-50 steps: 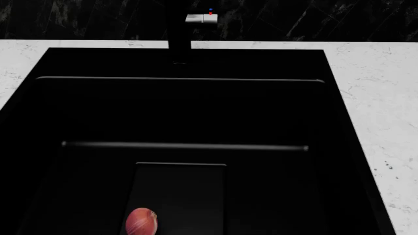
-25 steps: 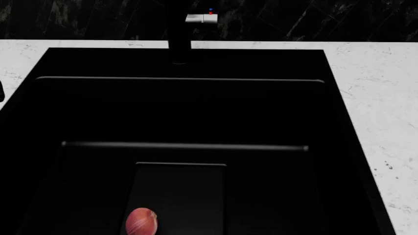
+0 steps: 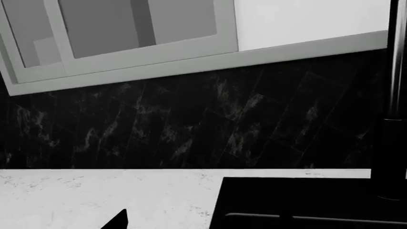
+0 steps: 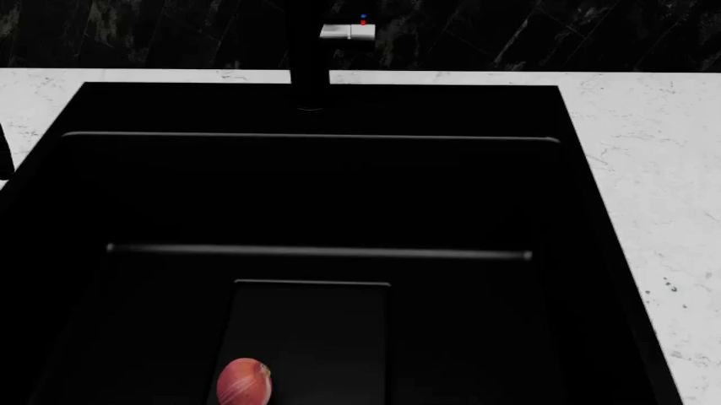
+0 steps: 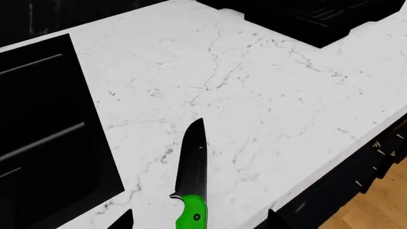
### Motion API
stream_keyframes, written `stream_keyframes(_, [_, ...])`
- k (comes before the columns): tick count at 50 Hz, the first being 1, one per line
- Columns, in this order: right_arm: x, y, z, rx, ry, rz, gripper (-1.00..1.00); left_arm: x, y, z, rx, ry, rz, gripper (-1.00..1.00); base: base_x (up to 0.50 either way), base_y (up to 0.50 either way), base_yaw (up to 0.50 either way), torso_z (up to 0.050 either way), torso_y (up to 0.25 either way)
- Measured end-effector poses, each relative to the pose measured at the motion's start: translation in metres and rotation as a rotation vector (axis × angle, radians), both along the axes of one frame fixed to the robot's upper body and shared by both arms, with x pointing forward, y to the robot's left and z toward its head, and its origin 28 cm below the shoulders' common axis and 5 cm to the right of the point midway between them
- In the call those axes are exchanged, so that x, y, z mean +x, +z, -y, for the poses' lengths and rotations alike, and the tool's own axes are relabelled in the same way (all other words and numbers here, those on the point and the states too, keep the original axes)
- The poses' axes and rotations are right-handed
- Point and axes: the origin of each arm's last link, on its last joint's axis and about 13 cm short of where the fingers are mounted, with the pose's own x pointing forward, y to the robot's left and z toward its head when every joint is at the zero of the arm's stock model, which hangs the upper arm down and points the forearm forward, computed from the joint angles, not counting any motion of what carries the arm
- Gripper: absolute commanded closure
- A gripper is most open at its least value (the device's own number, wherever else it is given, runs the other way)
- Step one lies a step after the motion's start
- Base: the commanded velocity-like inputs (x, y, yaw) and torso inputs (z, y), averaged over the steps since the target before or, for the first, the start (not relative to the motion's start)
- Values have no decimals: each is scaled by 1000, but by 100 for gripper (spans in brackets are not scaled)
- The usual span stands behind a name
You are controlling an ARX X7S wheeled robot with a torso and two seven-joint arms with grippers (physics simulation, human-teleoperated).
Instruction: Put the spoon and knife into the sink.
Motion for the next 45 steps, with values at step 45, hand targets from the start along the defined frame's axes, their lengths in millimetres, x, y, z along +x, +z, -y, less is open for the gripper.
stream_keyframes(45, [23, -32, 16, 84, 6, -67, -100, 0, -3, 0, -1, -1, -9, -100, 0, 0, 0, 0, 0])
